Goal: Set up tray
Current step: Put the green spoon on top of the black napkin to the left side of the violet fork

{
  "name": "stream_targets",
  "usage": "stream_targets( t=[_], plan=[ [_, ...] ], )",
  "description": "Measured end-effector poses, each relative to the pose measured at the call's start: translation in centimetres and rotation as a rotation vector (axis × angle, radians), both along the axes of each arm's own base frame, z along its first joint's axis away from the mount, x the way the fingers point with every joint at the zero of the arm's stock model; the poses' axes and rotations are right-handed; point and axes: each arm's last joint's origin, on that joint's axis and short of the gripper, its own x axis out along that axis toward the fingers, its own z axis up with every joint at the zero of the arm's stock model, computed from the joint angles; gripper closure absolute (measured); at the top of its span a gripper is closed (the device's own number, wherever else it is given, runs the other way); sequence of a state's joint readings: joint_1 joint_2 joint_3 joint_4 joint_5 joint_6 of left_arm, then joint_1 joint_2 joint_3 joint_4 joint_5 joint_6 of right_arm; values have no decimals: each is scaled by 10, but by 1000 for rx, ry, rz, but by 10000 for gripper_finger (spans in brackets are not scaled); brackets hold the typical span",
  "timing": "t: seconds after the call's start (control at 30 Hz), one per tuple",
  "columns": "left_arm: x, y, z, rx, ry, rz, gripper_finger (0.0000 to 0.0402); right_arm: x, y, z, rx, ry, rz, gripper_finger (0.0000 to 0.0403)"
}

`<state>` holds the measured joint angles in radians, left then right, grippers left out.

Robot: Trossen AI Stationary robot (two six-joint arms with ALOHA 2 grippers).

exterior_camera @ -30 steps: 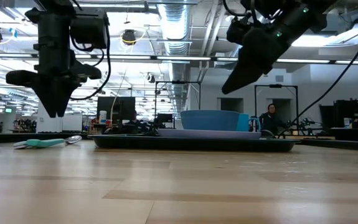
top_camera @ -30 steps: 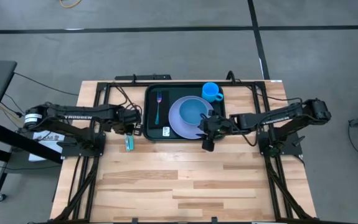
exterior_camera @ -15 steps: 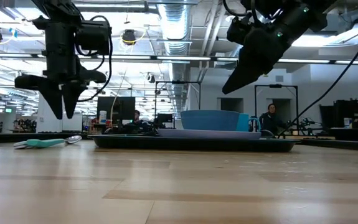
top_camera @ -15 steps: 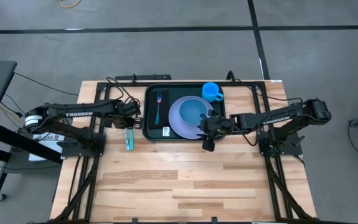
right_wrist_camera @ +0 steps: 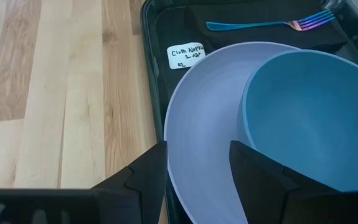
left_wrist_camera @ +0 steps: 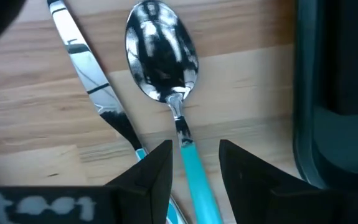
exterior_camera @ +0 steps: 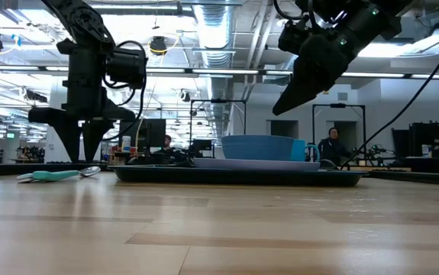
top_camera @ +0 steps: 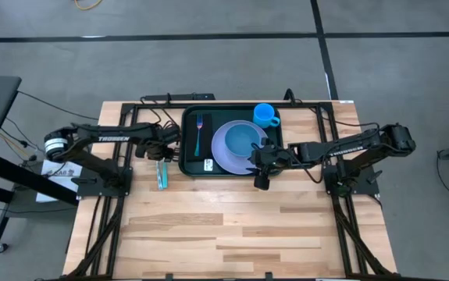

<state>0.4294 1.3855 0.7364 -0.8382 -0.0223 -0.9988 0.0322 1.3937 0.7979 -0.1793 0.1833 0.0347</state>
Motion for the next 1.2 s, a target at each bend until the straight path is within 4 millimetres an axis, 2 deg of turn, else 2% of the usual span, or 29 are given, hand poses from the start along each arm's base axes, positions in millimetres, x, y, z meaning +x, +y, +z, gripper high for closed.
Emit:
stream_targets(
  t=[0.2, 1.2],
  plan=[
    [2, 2, -5, -19, 3, 4, 282, 0, 0, 0, -6, 4, 7, 239],
    [1, 2, -4, -14, 20, 5, 282, 0, 0, 0, -5, 5, 7, 239]
  ],
)
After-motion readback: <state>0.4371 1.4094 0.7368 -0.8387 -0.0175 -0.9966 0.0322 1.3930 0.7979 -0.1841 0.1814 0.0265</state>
